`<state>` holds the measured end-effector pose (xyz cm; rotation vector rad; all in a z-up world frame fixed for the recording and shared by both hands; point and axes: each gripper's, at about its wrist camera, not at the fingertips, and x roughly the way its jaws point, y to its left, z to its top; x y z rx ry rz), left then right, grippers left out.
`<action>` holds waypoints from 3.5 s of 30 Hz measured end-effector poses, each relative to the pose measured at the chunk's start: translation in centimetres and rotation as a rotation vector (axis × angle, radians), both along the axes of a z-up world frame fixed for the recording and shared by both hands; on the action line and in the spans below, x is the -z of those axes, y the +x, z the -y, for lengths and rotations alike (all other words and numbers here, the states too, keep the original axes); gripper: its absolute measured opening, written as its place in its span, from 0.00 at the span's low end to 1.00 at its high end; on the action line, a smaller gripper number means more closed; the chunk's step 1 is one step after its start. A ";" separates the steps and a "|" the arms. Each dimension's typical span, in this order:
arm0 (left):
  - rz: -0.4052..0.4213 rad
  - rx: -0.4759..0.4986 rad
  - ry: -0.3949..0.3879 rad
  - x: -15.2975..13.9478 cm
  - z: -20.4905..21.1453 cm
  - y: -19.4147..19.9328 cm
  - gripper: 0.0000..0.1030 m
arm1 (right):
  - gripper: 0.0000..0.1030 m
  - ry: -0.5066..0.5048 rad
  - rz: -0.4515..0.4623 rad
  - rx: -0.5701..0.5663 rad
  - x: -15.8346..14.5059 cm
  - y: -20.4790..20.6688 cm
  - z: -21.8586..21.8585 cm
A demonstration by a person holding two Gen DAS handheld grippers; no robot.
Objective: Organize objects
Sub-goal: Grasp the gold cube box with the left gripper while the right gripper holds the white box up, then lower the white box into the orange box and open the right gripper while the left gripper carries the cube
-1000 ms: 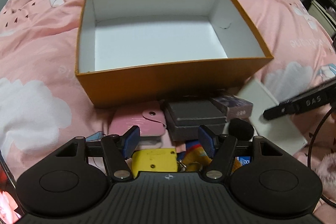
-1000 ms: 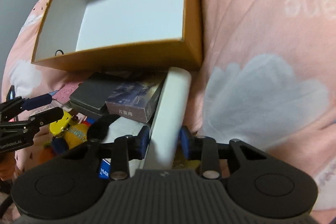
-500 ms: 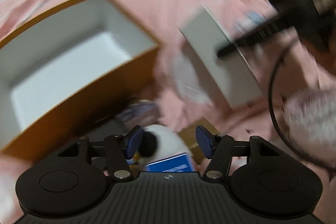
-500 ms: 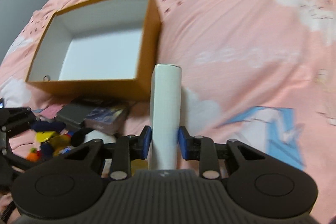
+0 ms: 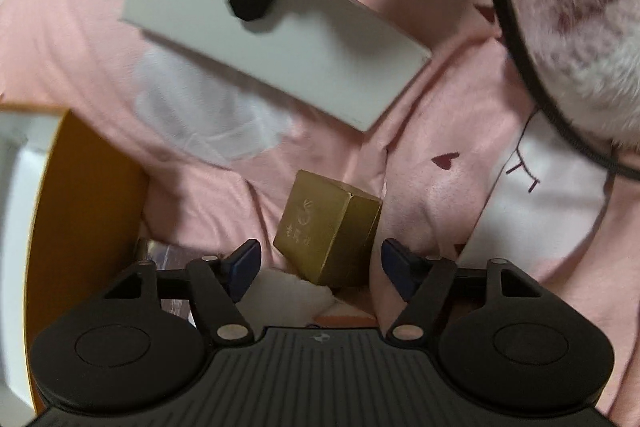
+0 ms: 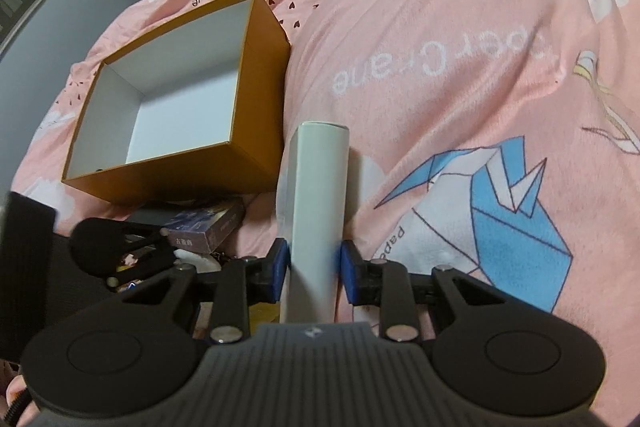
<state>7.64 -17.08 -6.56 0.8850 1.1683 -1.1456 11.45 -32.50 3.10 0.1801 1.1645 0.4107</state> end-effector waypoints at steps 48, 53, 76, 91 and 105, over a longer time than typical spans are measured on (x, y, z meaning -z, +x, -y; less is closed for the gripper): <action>0.366 -0.719 -0.442 -13.4 -14.7 -0.7 0.50 | 0.29 0.069 0.197 -0.104 -8.2 4.3 -5.8; 0.453 -0.863 -0.322 -13.6 -15.5 2.7 0.50 | 0.29 0.119 0.237 -0.147 -9.5 8.3 -10.7; 0.375 -1.047 -0.214 -7.7 -20.0 10.5 0.50 | 0.29 -0.070 -0.101 -0.265 5.8 16.5 -22.1; 0.333 -1.034 -0.214 -7.1 -20.1 10.1 0.50 | 0.31 -0.286 0.022 -0.342 4.3 15.1 -22.7; 0.332 -1.037 -0.195 -6.8 -20.3 10.6 0.50 | 0.44 -0.417 0.208 -0.422 2.6 12.7 -23.8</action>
